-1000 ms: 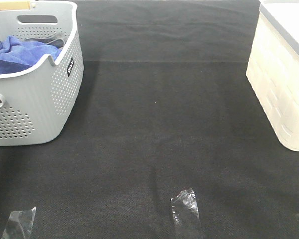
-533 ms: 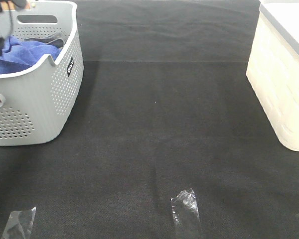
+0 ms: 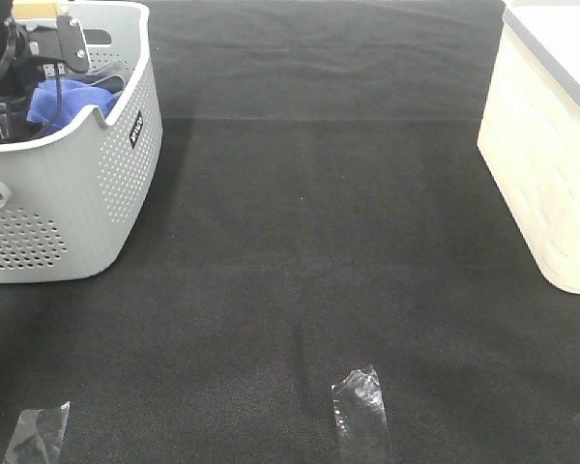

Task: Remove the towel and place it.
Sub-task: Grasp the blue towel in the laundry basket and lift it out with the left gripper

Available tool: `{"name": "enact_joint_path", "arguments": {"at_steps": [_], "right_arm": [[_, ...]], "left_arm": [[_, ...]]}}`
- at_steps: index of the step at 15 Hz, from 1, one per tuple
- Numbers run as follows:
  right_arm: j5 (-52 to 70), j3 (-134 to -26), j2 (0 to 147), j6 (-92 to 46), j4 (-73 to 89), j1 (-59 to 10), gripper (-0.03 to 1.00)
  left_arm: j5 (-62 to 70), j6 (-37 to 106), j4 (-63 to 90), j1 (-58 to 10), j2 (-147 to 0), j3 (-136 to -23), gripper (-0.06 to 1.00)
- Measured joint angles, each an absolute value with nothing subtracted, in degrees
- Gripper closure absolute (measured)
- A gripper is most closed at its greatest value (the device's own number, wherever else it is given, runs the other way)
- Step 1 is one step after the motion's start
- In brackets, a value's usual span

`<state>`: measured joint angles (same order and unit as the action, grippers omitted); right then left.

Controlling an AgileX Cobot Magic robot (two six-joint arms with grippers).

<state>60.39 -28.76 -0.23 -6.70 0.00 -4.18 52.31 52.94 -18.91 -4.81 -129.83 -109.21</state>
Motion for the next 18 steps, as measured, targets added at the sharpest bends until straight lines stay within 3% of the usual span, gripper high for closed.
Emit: {"name": "enact_joint_path", "arguments": {"at_steps": [3, 6, 8, 12, 14, 15, 18], "right_arm": [[60.39, -28.76, -0.23, -6.70, 0.00, -4.18, 0.27], [60.39, -28.76, -0.23, -6.70, 0.00, -4.18, 0.27], [60.39, -28.76, -0.23, -6.70, 0.00, -4.18, 0.27], [60.39, -28.76, -0.23, -6.70, 0.00, -4.18, 0.27], [60.39, -28.76, -0.23, -6.70, 0.00, -4.18, 0.27], [60.39, -28.76, -0.23, -6.70, 0.00, -4.18, 0.27], [60.39, -28.76, -0.23, -6.70, 0.00, -4.18, 0.27]], "left_arm": [[55.41, 53.97, -18.39, -4.70, -130.35, -109.21, 0.13], [56.72, 53.97, -18.28, -4.07, -130.35, -109.26, 0.51], [56.72, 53.97, -18.39, -3.90, -130.35, -109.26, 0.68], [56.72, 53.92, -17.30, -3.90, -130.35, -109.26, 0.73], [58.16, 53.92, -18.79, -3.90, -130.35, -109.66, 0.92], [59.53, 53.97, -19.71, -3.90, -130.35, -110.35, 0.94], [64.74, 53.97, -20.74, -3.90, -128.80, -114.13, 0.94]]}}
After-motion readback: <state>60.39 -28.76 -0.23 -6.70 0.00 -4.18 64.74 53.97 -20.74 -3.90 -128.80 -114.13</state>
